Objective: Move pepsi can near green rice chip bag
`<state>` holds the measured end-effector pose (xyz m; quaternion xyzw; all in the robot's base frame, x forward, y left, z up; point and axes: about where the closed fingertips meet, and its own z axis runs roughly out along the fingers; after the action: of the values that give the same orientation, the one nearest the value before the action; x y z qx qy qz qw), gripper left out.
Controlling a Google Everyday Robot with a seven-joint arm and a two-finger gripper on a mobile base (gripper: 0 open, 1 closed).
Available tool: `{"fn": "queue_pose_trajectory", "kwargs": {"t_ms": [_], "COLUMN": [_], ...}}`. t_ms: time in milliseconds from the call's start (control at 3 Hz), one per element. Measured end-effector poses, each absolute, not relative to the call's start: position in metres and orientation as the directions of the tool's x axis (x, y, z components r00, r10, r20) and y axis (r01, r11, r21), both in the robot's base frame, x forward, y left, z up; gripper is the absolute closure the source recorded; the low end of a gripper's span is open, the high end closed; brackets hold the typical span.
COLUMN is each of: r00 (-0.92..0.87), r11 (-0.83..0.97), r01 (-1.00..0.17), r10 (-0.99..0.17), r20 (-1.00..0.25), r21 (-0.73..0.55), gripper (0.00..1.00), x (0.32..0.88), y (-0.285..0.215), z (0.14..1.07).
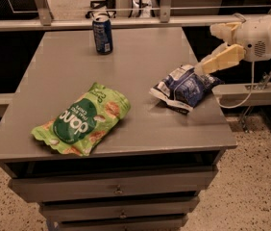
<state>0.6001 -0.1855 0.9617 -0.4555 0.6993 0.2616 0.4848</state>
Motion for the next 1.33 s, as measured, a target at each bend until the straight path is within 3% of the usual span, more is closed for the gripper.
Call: {"fn": "queue_pose_trajectory", "kwargs": {"t_ms": [1000, 1333], "r00": [-0.008, 0.005], "r11": [0.398, 0.475], "r01": [-0.913, -0.873], "r10": [-0.235, -0.210], "r20": [-0.972, -0.978], "r21": [-0.088, -0.107], "gripper": [0.00, 0.00], "x": [0.690, 0.717], "y": [-0.163, -0.168], "z": [0.955, 0.946]}}
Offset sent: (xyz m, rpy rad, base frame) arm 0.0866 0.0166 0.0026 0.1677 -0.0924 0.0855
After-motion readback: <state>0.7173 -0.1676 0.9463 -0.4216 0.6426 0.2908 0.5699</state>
